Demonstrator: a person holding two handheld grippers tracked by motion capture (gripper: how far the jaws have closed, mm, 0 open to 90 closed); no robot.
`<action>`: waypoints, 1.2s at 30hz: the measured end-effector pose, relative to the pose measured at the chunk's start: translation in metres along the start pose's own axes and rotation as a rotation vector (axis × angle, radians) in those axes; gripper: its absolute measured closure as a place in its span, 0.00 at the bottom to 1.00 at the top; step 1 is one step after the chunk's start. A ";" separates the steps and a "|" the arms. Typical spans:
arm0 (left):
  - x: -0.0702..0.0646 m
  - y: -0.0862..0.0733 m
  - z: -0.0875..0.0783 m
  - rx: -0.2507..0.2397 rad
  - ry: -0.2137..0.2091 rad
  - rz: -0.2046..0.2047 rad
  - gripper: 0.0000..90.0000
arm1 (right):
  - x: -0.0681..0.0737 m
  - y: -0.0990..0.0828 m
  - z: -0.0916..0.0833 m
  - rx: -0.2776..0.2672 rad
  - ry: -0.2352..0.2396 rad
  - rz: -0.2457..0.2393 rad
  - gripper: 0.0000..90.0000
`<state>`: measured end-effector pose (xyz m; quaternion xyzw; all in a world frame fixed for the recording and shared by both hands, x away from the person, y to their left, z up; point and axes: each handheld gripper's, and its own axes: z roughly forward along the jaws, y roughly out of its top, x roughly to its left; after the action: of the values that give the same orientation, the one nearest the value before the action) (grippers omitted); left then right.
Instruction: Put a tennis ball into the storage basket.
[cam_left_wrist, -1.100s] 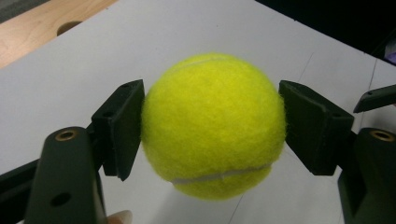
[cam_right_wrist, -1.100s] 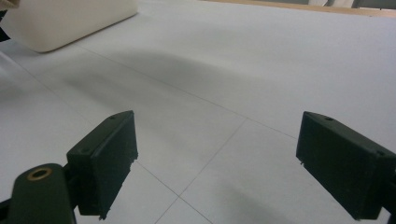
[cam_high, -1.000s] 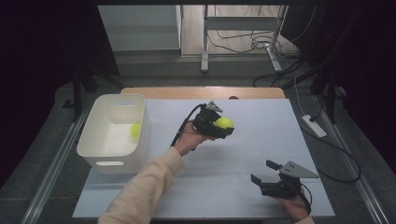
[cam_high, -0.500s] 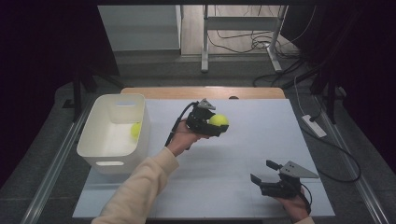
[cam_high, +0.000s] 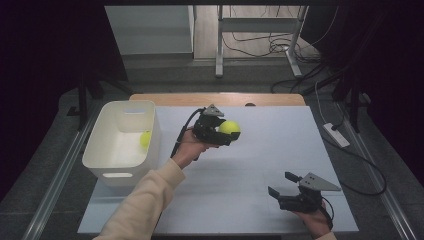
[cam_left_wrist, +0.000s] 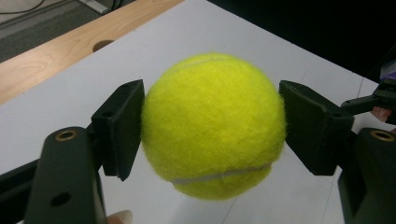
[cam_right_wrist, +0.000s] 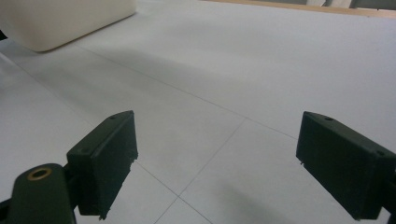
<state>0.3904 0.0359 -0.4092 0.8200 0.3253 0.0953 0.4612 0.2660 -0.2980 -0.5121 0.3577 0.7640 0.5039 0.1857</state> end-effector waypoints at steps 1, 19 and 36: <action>0.000 0.000 -0.002 -0.003 0.002 -0.003 0.30 | 0.000 0.000 0.000 -0.002 -0.001 0.001 0.14; 0.010 -0.007 -0.022 -0.025 0.025 -0.026 0.30 | 0.001 0.000 0.000 -0.001 -0.002 -0.007 0.14; 0.012 -0.005 -0.043 -0.071 0.038 -0.030 0.30 | 0.002 0.001 0.000 -0.002 -0.002 -0.006 0.14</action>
<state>0.3771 0.0752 -0.3913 0.7964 0.3426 0.1156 0.4848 0.2651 -0.2967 -0.5114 0.3558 0.7644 0.5035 0.1884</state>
